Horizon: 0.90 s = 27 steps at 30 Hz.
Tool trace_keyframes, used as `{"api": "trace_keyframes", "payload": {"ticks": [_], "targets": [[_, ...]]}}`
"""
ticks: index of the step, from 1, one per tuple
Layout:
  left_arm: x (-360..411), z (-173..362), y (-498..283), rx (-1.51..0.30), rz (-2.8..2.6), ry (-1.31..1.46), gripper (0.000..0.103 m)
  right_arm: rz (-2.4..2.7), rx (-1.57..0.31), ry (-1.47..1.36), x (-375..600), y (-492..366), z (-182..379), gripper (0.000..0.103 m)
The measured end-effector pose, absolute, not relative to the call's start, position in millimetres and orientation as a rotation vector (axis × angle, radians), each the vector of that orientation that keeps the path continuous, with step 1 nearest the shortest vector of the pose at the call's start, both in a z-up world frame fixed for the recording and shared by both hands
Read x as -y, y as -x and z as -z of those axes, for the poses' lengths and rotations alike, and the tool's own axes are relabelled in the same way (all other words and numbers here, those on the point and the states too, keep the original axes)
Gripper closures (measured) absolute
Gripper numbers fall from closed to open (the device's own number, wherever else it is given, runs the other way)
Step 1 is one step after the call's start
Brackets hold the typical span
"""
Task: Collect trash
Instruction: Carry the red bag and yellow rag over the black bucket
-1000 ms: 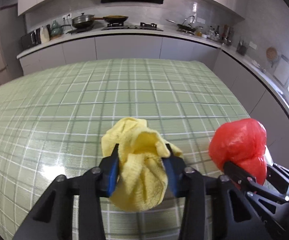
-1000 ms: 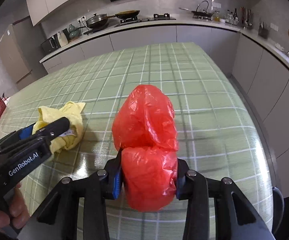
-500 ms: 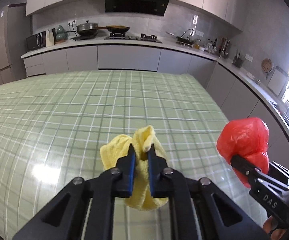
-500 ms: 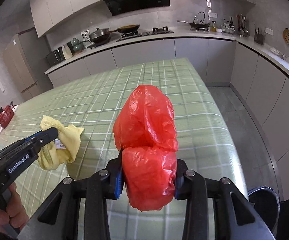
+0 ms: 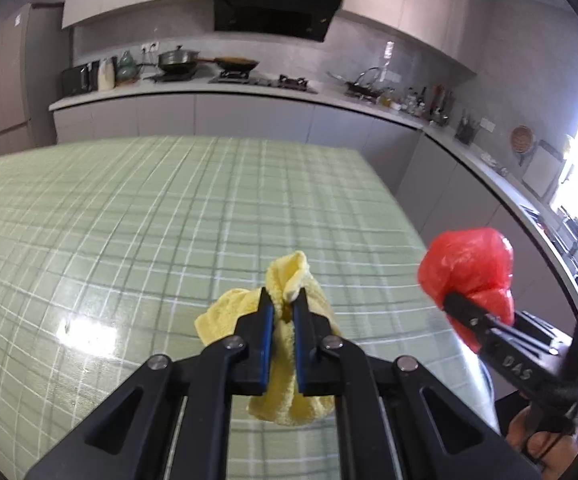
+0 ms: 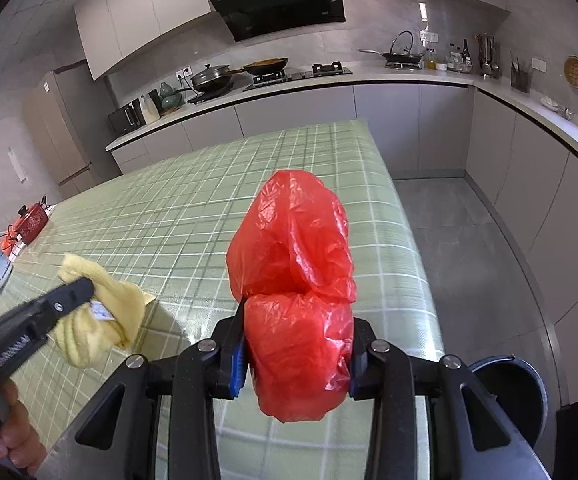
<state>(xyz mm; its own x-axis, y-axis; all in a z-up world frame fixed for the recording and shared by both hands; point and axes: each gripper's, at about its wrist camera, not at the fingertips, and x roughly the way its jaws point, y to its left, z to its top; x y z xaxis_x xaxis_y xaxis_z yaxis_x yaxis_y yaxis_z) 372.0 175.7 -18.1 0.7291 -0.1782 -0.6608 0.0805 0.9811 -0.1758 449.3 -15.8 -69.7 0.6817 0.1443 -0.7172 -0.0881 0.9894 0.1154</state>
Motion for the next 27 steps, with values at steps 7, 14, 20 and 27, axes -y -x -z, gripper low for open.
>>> {"api": "trace_keyframes", "payload": {"ticks": [7, 14, 20, 27], "targets": [[-148.7, 2.3, -358.9, -0.696, 0.295, 0.124, 0.093, -0.017, -0.745, -0.098, 48.0, -408.0, 43.8, 0.064], [-106.3, 0.3, -341.5, -0.698, 0.440, 0.121, 0.093, 0.146, -0.747, -0.095, 99.0, -350.7, 35.6, 0.064], [-49.5, -8.3, -324.6, -0.695, 0.519, 0.085, 0.093, 0.223, -0.761, -0.126, 154.7, -315.4, 36.7, 0.064], [39.0, 11.2, -305.6, -0.738, 0.502, 0.082, 0.093, 0.206, -0.819, -0.143, 244.3, -294.3, 56.0, 0.064]]}}
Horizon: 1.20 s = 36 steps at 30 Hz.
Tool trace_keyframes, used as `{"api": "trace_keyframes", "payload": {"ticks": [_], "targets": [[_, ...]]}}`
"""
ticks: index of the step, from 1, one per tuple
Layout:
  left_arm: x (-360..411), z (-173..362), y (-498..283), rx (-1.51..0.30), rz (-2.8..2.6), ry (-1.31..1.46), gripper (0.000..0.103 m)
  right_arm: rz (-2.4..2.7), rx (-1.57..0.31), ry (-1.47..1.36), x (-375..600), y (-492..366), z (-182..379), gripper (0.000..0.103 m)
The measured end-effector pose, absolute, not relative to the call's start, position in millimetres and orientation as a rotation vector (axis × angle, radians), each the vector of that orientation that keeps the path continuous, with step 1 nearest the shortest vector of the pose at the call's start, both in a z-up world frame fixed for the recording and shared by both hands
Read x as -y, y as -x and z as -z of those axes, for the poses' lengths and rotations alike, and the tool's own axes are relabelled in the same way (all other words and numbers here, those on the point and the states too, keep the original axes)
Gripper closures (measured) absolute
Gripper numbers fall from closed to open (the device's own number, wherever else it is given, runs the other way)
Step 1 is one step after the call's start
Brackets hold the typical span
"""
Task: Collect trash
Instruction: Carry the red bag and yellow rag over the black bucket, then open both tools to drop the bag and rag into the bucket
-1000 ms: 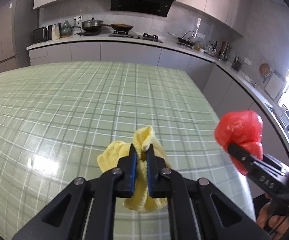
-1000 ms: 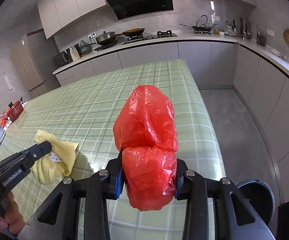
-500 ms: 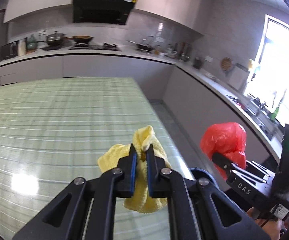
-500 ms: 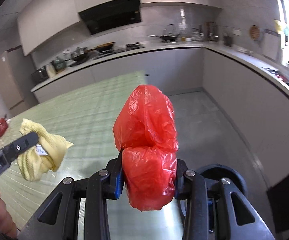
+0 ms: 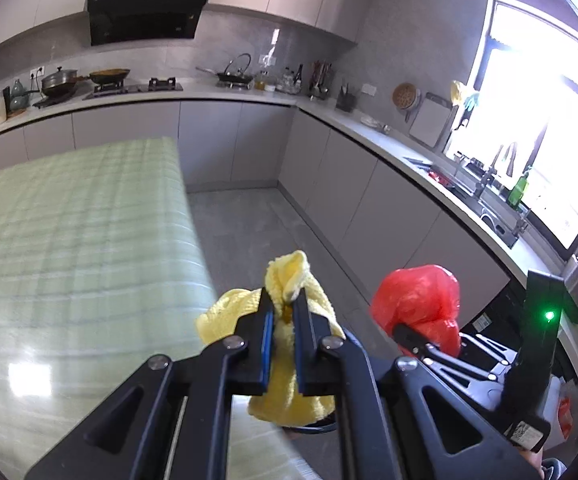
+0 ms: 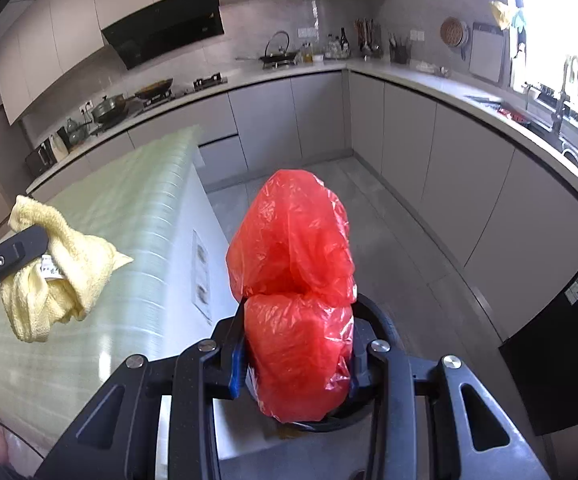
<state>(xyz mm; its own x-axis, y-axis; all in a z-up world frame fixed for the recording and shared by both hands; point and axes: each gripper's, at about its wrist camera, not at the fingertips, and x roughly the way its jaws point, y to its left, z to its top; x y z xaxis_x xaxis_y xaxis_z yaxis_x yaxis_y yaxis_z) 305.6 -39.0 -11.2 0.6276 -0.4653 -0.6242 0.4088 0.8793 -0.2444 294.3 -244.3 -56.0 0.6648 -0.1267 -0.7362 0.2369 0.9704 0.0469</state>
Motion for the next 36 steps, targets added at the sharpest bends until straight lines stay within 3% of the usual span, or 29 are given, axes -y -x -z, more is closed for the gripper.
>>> {"api": "trace_keyframes", "payload": {"ticks": [9, 21, 23, 24, 25, 27, 28, 36], "targets": [[119.9, 78.8, -299.5, -0.873, 0.357, 0.104, 0.093, 0.084, -0.929, -0.104, 328.2, -303.1, 102.7, 0.064], [145.5, 143.2, -303.1, -1.012, 0.253, 0.085, 0.091, -0.027, -1.031, -0.076, 350.9, -328.4, 174.2, 0.064], [146.4, 149.8, -304.7, -1.027, 0.238, 0.078, 0.084, -0.034, -1.038, -0.066, 349.6, -334.8, 181.1, 0.063], [146.0, 153.5, -305.7, -1.039, 0.225, 0.076, 0.070, -0.037, -1.044, -0.058, 348.9, -338.0, 184.8, 0.063], [145.2, 156.6, -307.0, -1.049, 0.205, 0.075, 0.048, -0.035, -1.045, -0.047, 348.3, -341.1, 188.3, 0.061], [142.5, 157.3, -306.5, -1.043, 0.172, 0.093, 0.031, -0.017, -1.051, -0.016, 348.7, -344.6, 193.4, 0.047], [141.6, 154.8, -307.0, -1.034, 0.167, 0.103, 0.030, -0.007, -1.048, -0.013, 350.4, -345.7, 194.5, 0.040], [148.0, 133.8, -303.5, -1.002, 0.128, 0.103, 0.027, 0.022, -0.976, -0.043, 363.9, -336.3, 174.5, 0.039]]}}
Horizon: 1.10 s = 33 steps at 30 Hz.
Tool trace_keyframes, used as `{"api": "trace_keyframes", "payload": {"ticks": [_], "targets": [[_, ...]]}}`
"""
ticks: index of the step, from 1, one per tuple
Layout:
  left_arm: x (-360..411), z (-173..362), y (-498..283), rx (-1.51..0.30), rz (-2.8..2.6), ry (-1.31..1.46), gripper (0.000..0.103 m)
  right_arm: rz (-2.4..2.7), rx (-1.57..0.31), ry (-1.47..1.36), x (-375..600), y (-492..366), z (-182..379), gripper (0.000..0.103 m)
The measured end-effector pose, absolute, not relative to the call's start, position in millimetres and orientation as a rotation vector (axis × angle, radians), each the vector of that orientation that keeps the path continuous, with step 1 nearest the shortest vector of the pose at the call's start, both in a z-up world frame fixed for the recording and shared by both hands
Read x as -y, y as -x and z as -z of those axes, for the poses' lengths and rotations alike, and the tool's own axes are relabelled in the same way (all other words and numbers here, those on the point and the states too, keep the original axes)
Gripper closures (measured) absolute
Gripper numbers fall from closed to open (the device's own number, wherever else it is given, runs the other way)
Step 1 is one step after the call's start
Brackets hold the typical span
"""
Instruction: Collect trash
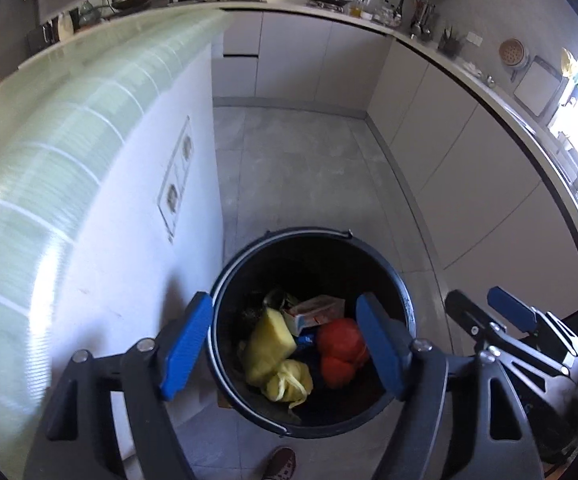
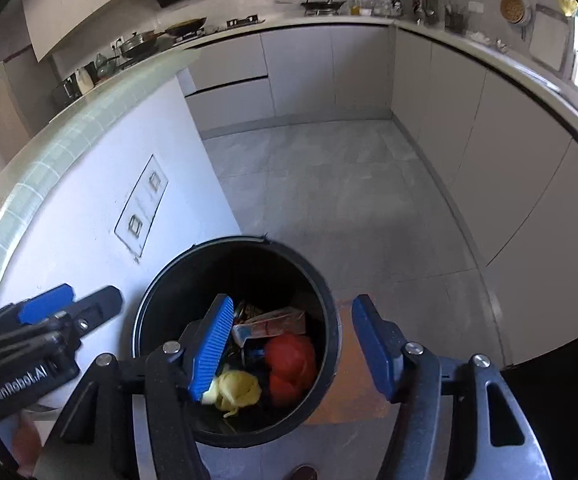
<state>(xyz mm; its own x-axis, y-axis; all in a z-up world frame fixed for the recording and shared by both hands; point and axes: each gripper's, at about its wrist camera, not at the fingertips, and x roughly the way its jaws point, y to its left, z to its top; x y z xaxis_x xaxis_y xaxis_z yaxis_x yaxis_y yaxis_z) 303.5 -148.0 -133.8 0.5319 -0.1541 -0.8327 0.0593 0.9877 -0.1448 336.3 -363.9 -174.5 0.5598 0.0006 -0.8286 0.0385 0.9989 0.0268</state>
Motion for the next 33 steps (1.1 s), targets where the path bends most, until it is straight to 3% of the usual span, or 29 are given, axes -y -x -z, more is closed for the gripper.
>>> {"api": "trace_keyframes", "payload": {"ticks": [13, 20, 27, 33], "targets": [[124.3, 53.9, -235.0, -0.898, 0.059, 0.060, 0.027, 0.002, -1.020, -0.072, 353.6, -293.2, 122.1, 0.039], [77.4, 10.2, -146.6, -0.795, 0.083, 0.026, 0.025, -0.021, -0.971, -0.050, 300.2, -194.3, 79.6, 0.039], [19.7, -20.4, -39.5, -0.694, 0.068, -0.017, 0.013, 0.063, -0.815, -0.004, 225.5, -61.0, 29.3, 0.035], [-7.0, -49.0, 14.7, -0.629, 0.051, -0.025, 0.013, 0.153, -0.635, 0.040, 186.3, 26.1, -35.1, 0.022]]}}
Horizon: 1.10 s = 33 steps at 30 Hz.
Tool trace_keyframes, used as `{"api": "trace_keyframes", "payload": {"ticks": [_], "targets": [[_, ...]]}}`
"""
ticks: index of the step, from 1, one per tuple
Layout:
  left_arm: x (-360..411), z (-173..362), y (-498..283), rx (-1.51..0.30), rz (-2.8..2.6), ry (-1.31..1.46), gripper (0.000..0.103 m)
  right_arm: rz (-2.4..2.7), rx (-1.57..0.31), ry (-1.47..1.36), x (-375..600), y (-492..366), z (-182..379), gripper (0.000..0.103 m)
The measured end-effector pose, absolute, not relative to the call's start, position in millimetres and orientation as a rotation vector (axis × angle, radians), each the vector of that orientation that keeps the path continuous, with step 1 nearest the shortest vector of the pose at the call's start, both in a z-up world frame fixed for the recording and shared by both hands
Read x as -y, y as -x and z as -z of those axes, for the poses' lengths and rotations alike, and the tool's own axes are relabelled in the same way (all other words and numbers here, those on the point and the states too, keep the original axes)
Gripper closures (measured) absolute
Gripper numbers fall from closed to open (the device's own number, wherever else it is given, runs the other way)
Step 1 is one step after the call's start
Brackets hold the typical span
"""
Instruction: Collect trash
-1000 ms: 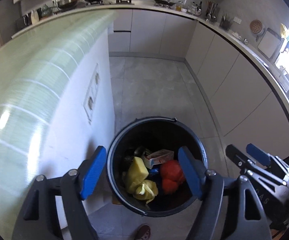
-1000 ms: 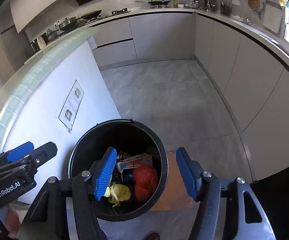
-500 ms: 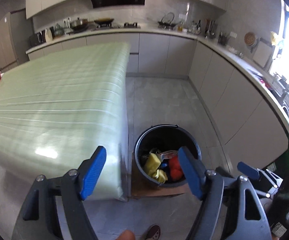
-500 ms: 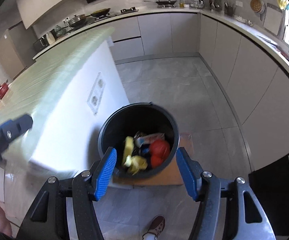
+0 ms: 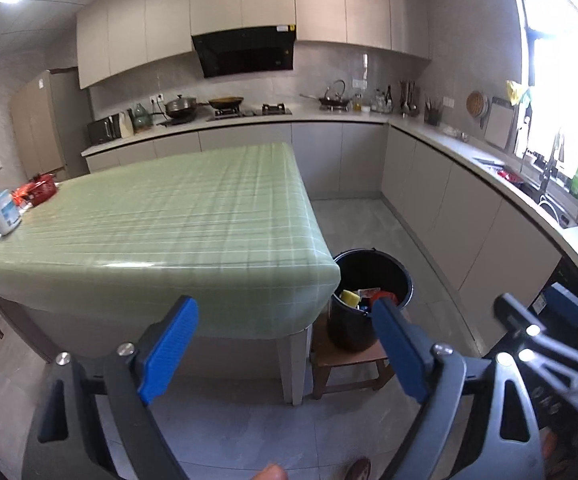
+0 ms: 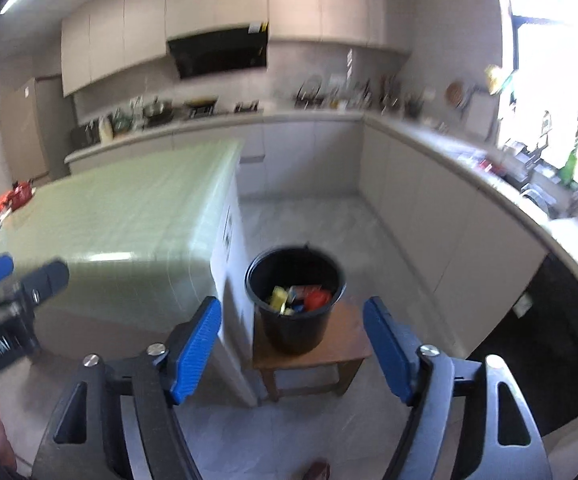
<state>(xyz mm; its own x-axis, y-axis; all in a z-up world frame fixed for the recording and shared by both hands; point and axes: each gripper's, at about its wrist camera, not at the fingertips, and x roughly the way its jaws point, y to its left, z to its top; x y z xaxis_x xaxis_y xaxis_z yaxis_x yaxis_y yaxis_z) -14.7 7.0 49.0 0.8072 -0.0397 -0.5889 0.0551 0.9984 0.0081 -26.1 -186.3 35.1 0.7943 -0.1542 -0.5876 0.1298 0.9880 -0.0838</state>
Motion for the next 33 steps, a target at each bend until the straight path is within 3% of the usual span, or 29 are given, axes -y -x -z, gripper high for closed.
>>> {"api": "trace_keyframes", "payload": {"ticks": [7, 33], "targets": [[-13.0, -52.4, 34.7, -0.622, 0.017, 0.008, 0.013, 0.189, -0.593, 0.026, 173.9, 70.4, -69.7, 0.018], [14.7, -52.0, 66.6, -0.601, -0.064, 0.003, 0.013, 0.111, -0.603, -0.004, 211.9, 82.6, -72.3, 0.018]]}}
